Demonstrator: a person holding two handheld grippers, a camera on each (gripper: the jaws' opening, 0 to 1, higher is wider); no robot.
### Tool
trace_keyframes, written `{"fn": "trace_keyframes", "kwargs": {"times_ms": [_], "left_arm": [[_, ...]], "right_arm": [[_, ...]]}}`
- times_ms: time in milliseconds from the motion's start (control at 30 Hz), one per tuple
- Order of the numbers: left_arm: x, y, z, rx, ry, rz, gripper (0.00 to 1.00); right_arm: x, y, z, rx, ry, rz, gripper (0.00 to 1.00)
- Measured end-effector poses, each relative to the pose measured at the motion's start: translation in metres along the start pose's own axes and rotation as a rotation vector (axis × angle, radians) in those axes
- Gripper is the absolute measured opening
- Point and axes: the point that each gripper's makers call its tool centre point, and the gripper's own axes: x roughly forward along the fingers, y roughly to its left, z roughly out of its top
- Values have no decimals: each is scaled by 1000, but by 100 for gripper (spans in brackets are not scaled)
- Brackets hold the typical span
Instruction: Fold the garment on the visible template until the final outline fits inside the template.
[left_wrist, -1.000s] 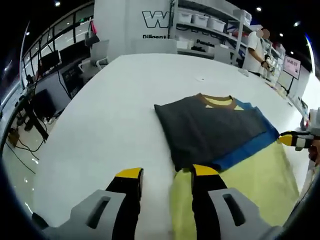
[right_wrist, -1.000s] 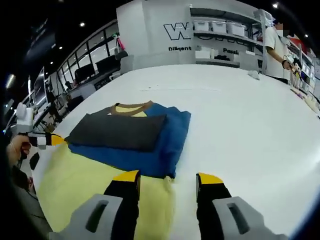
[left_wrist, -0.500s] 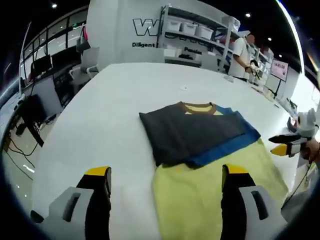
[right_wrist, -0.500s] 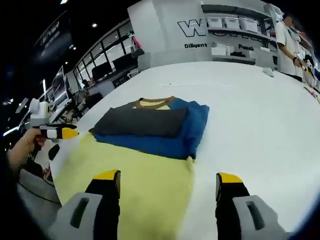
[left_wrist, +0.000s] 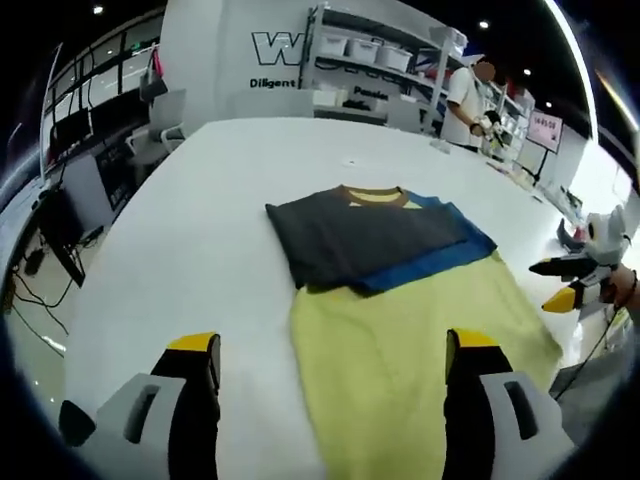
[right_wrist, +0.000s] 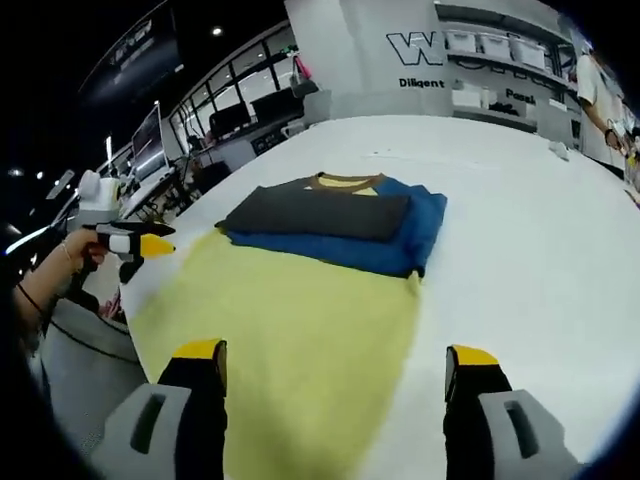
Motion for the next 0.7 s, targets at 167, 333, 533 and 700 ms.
{"fn": "trace_keyframes", "kwargs": {"times_ms": [167,333,533,700], "left_arm": [[-32,-7,10,-4,-102,-67,93],[-71,-20,-10,30,-96,-149,92],[-104,-31,-53,61,-21,-228,91],[-109,-32,-70,87,26,-228,90]], "right_arm": [[-32,18,-9,-1,23,121,89],[-84,53,-38,-70,72,269,88],[-127,78,-85,-176,166,353,85],[-134,76,-91,-174,177,343,83]]}}
